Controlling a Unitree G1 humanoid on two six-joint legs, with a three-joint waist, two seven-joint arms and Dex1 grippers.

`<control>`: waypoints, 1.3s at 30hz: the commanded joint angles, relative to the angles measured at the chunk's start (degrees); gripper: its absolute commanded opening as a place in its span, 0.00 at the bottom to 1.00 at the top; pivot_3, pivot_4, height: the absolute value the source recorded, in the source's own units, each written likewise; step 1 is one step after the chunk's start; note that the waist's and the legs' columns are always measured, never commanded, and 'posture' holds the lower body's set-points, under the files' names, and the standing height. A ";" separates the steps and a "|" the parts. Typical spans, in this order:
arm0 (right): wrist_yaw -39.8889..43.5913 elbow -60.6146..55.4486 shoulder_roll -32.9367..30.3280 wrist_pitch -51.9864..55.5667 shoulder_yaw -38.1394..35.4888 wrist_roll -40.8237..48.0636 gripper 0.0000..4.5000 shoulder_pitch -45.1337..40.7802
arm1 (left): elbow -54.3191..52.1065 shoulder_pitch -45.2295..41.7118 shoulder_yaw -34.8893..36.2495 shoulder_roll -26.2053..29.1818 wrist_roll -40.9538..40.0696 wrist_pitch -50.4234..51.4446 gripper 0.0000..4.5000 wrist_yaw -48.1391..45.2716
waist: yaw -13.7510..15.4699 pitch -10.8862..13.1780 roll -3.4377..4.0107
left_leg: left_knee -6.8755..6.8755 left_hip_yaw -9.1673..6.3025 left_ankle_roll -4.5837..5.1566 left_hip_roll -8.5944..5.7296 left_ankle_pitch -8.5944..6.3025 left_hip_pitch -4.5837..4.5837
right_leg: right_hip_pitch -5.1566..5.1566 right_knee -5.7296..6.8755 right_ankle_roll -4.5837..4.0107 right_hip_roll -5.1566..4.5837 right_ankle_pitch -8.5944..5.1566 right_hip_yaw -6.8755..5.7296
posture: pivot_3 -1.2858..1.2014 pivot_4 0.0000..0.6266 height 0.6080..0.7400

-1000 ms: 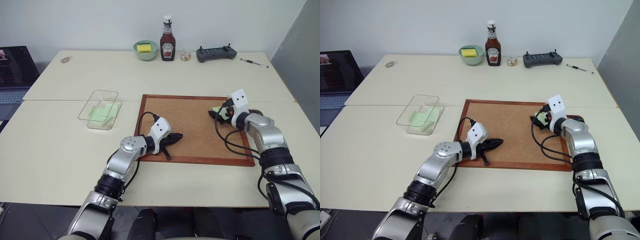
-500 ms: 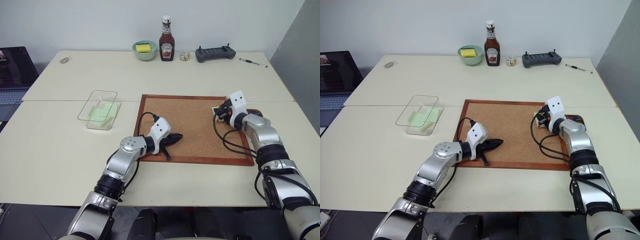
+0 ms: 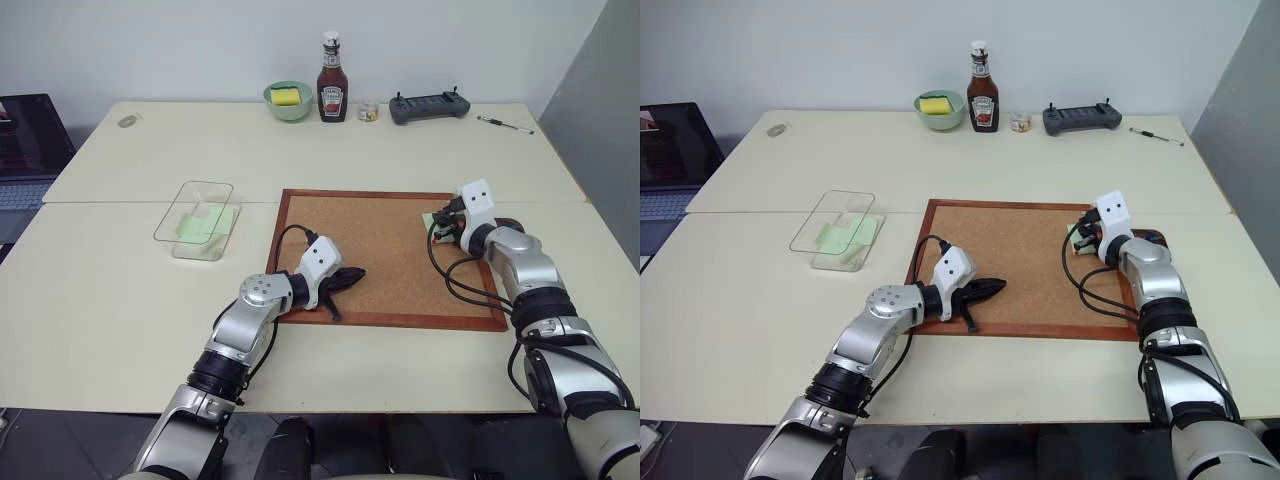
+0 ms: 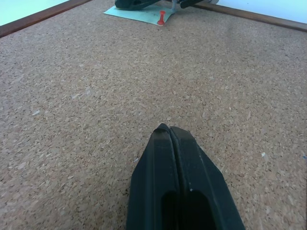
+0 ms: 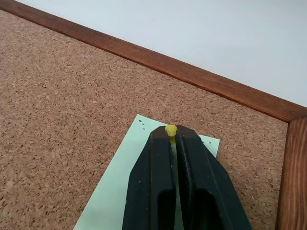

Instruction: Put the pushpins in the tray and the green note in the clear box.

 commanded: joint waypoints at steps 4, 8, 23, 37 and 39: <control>0.21 -11.53 -0.22 3.29 -2.38 2.21 0.02 1.19 | -0.45 1.79 -1.15 -0.17 0.44 0.98 0.00 -0.54 | -0.20 0.00 0.01 | 0.00 0.00 0.00 0.00 0.00 -0.02 | -0.02 0.00 0.00 0.00 0.00 0.01 | 0.52 0.24 1.00; -0.32 -15.50 -0.21 5.33 -2.66 2.49 0.02 2.61 | -0.45 1.87 -1.26 -0.31 0.48 1.09 0.00 -0.52 | -0.37 -0.02 0.03 | 0.00 0.00 0.00 0.00 0.00 0.00 | -0.01 0.01 0.00 0.00 0.00 0.01 | 0.52 0.24 1.00; 1.82 -30.72 -9.03 11.71 -7.09 3.65 0.02 9.63 | -1.31 2.59 -1.36 0.03 0.51 1.57 0.00 -0.77 | -0.12 -0.02 0.04 | -0.01 -0.01 0.01 -0.01 -0.01 -0.02 | 0.02 -0.02 0.00 -0.01 0.00 0.00 | 0.52 0.24 1.00; 1.52 -29.80 -18.54 8.08 -1.84 -6.30 0.02 18.94 | -0.65 2.38 -1.82 0.18 0.68 1.10 0.00 -1.28 | -0.31 -0.07 0.12 | 0.00 0.04 0.02 0.00 -0.01 0.17 | 0.24 -0.04 0.02 -0.01 -0.01 0.03 | 0.52 0.24 1.00; 1.05 -27.83 -18.09 7.33 -1.38 -6.88 0.02 17.98 | -0.67 2.37 -1.83 0.20 0.70 1.06 0.00 -1.27 | -0.28 -0.07 0.12 | 0.00 0.05 0.02 0.00 -0.01 0.16 | 0.24 -0.06 0.02 -0.01 -0.01 0.03 | 0.52 0.24 1.00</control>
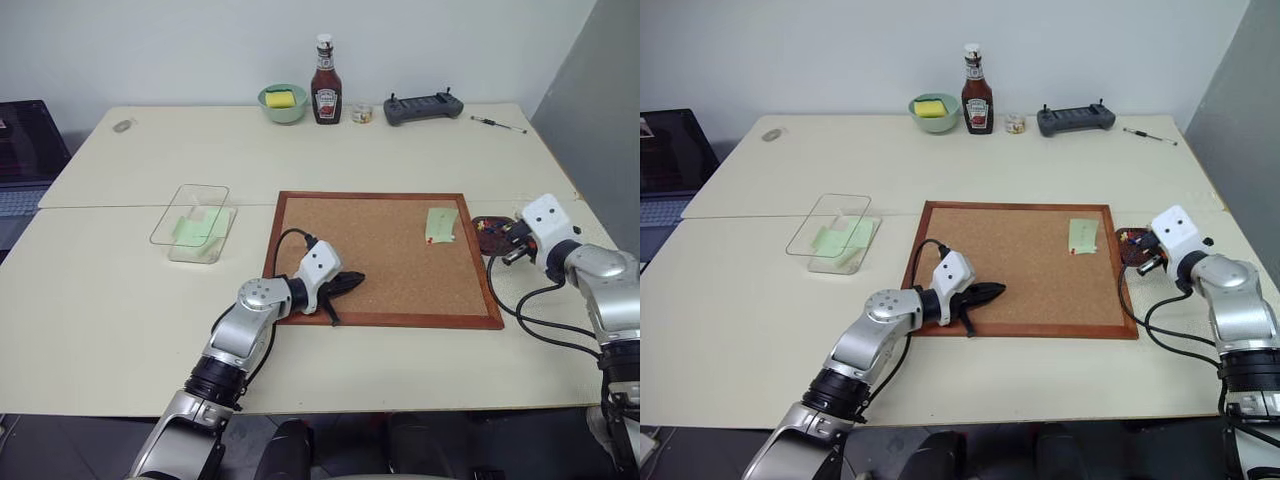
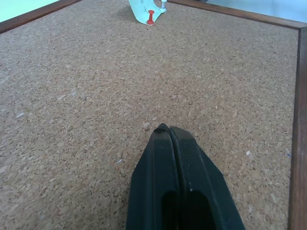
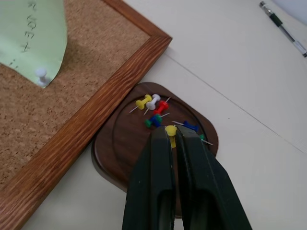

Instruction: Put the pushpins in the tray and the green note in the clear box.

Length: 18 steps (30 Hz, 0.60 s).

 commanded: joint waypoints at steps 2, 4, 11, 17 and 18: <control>-1.36 3.45 0.35 -2.43 0.38 -1.66 0.02 -3.12 | 0.78 0.89 -1.46 -0.10 0.73 0.80 0.00 -0.93 | 0.04 0.00 0.00 | 0.00 0.00 0.00 0.00 0.00 0.00 | 0.00 0.00 0.00 0.00 0.00 0.00 | 0.52 0.24 1.00; -1.23 5.01 0.26 -2.78 0.86 -2.20 0.07 -3.66 | 0.63 0.95 -1.40 -0.10 0.78 0.84 0.00 -0.73 | 0.02 0.00 0.00 | -0.01 0.00 0.00 0.00 0.00 0.00 | -0.01 0.00 0.00 0.00 0.00 0.00 | 0.52 0.24 1.00; -1.42 6.95 0.37 -4.25 0.60 -2.33 0.38 -4.31 | 0.51 1.13 -1.19 0.10 0.77 0.86 0.00 -0.57 | 0.06 0.00 0.00 | -0.01 0.00 0.00 0.00 0.00 0.00 | 0.00 -0.01 0.00 0.00 0.00 0.00 | 0.52 0.24 1.00; -1.80 4.60 0.12 -3.96 -1.40 -0.85 0.65 -3.91 | 1.10 0.50 -1.17 0.20 0.83 0.64 0.00 -0.88 | 0.06 0.00 0.00 | -0.01 -0.01 0.00 0.00 0.00 0.00 | 0.00 -0.01 0.00 0.00 0.00 0.00 | 0.52 0.24 1.00; 0.32 2.52 0.16 -2.87 -2.23 1.39 0.68 -3.34 | 1.21 0.39 -1.14 0.19 0.82 0.62 0.00 -0.89 | 0.06 0.00 0.00 | -0.01 0.00 0.00 0.00 0.00 0.00 | 0.00 -0.01 0.00 0.00 0.00 0.00 | 0.52 0.24 1.00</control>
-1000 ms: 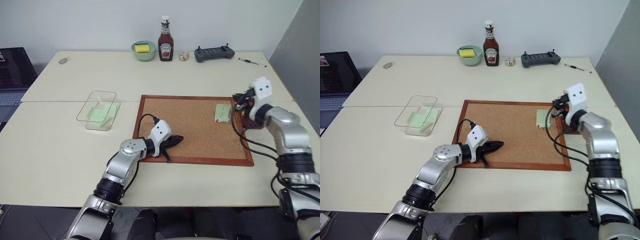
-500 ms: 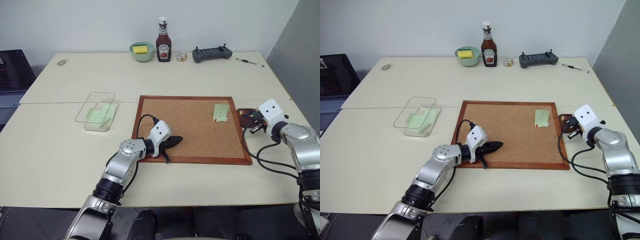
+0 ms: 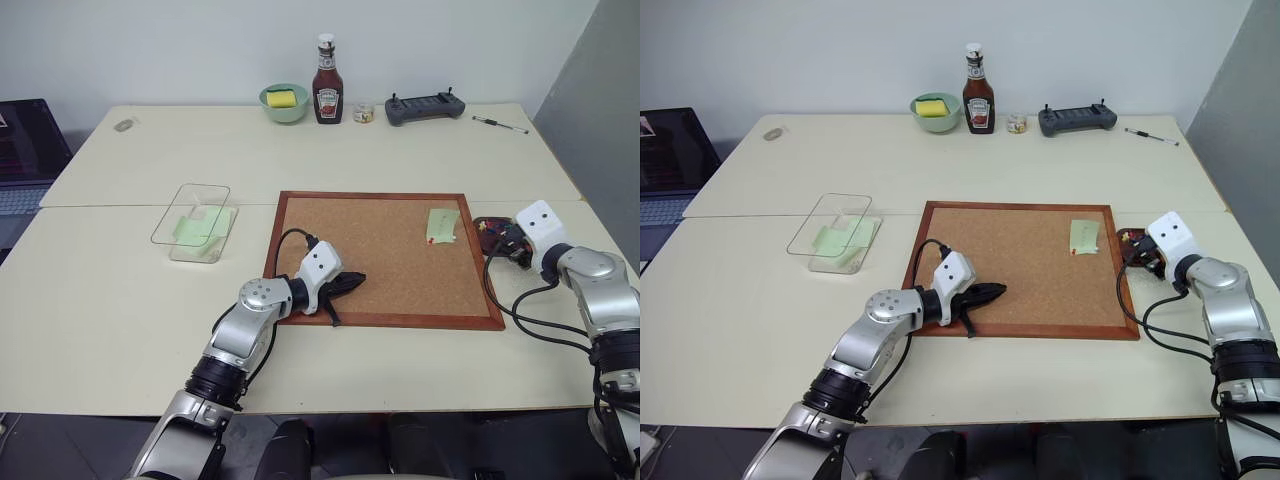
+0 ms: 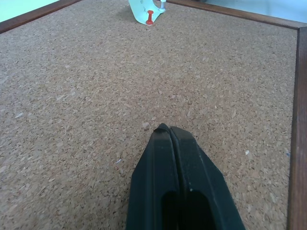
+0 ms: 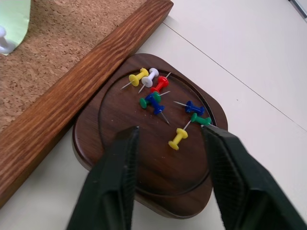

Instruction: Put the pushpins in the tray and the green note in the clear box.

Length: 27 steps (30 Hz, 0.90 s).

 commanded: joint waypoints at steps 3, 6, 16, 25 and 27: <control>6.61 -10.60 0.26 4.23 -5.46 9.21 0.68 1.58 | 1.35 0.35 -1.05 0.20 0.79 0.62 0.00 -0.96 | 0.03 0.00 0.00 | 0.00 -0.02 0.00 0.00 0.00 0.00 | 0.00 0.00 0.00 0.00 0.00 -0.01 | 0.52 0.24 1.00; 9.96 -14.90 1.22 7.16 -5.40 13.01 0.68 4.41 | 1.38 0.32 -1.07 0.23 0.79 0.56 0.00 -1.06 | 0.12 0.00 -0.01 | 0.01 -0.05 0.00 0.00 0.00 0.00 | 0.04 -0.01 0.00 0.00 0.00 -0.03 | 0.52 0.24 1.00; 6.41 -10.04 8.33 5.23 -2.60 11.47 0.68 1.55 | 1.36 0.04 -0.98 0.24 0.91 0.70 0.00 -1.10 | 0.04 0.00 0.00 | 0.01 -0.05 0.00 0.00 0.00 0.02 | 0.04 0.00 0.00 0.00 0.00 -0.03 | 0.52 0.24 1.00; 5.07 -4.44 9.85 2.25 -2.26 10.10 0.46 -1.31 | 0.84 0.49 -0.64 0.57 0.91 0.99 0.00 -0.99 | 0.01 0.00 0.00 | 0.00 -0.06 0.00 0.01 0.00 0.02 | 0.02 0.00 0.00 0.00 0.00 -0.04 | 0.52 0.24 1.00; 5.02 -3.95 9.98 2.07 -2.17 9.84 0.37 -1.55 | 0.84 0.51 -0.61 0.55 0.89 1.01 0.00 -0.96 | 0.00 0.00 0.00 | 0.00 -0.05 0.00 0.00 0.00 0.02 | 0.02 0.00 0.00 0.01 0.00 -0.04 | 0.52 0.24 1.00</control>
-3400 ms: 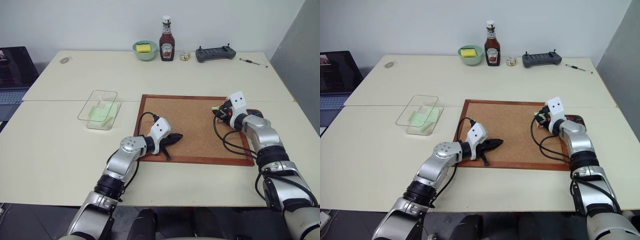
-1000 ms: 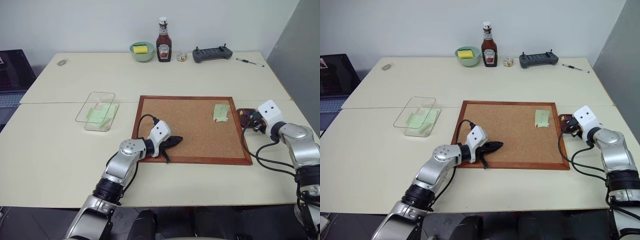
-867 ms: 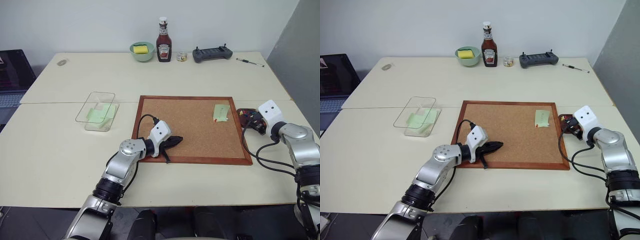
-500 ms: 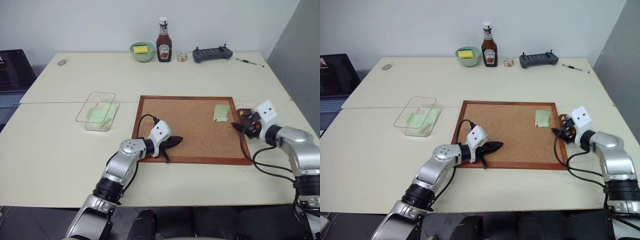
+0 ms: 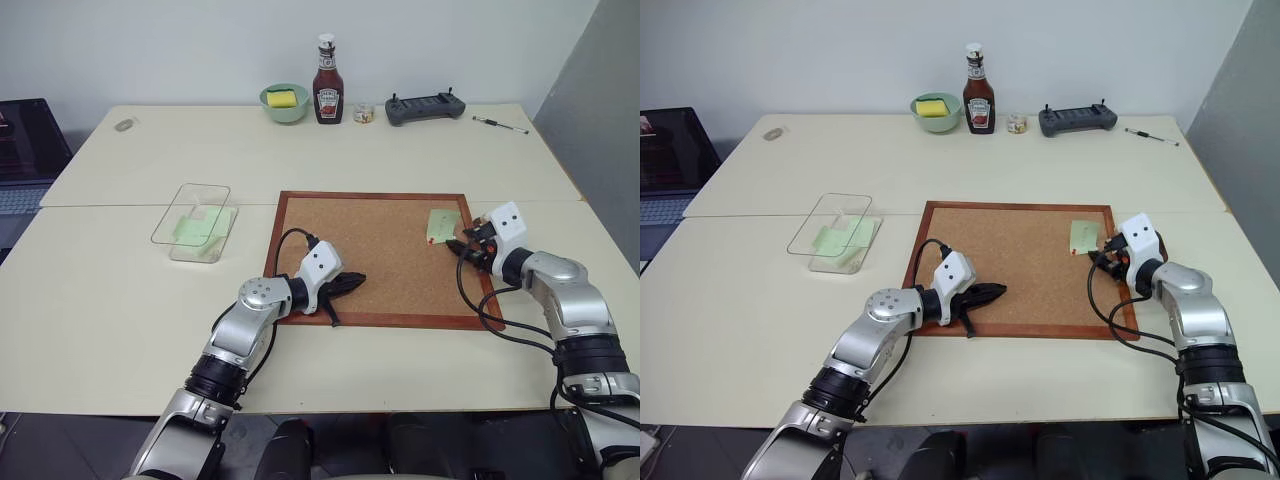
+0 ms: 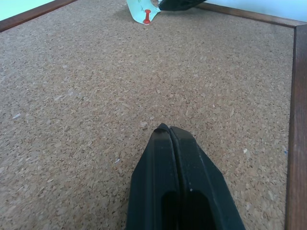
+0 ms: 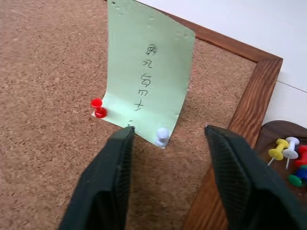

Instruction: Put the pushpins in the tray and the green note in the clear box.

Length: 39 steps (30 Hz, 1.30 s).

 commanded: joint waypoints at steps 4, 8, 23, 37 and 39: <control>-0.06 -0.01 0.43 -1.57 -0.07 -0.44 0.18 -1.66 | 0.47 0.87 -0.76 0.24 0.80 1.10 0.00 -0.15 | -0.03 0.00 0.00 | 0.00 0.00 0.00 0.00 0.00 0.00 | 0.00 0.00 0.00 0.00 0.00 0.00 | 0.52 0.24 1.00; -0.15 -0.13 0.73 -1.43 0.18 -0.47 0.01 -1.88 | 0.46 0.85 -0.76 0.25 0.79 1.11 0.00 -0.15 | -0.04 0.00 0.00 | 0.00 0.00 0.00 0.00 0.00 0.00 | 0.00 0.00 0.00 0.00 0.00 0.00 | 0.52 0.24 1.00; 0.89 -5.67 -0.89 0.72 -1.63 1.57 0.01 -1.53 | -0.18 1.45 -0.80 0.61 0.85 1.38 0.00 -0.09 | -0.10 0.00 0.00 | -0.01 0.00 0.00 0.00 0.00 -0.01 | -0.03 0.01 0.00 0.00 0.00 0.00 | 0.52 0.24 1.00; 2.28 -11.81 -3.75 6.15 -4.55 4.70 0.01 0.52 | -0.21 1.60 -1.01 0.54 0.92 1.45 0.00 -0.14 | -0.06 0.00 0.00 | -0.02 0.00 0.00 0.00 0.00 -0.01 | -0.02 0.00 0.00 0.00 0.00 0.01 | 0.52 0.24 1.00; 1.95 -11.46 -4.95 6.13 -5.09 4.44 0.01 0.94 | -0.19 1.60 -1.00 0.50 0.91 1.46 0.00 -0.10 | -0.04 0.00 0.00 | -0.02 -0.02 0.00 0.00 0.00 -0.01 | -0.01 0.00 0.00 0.00 0.00 -0.01 | 0.52 0.24 1.00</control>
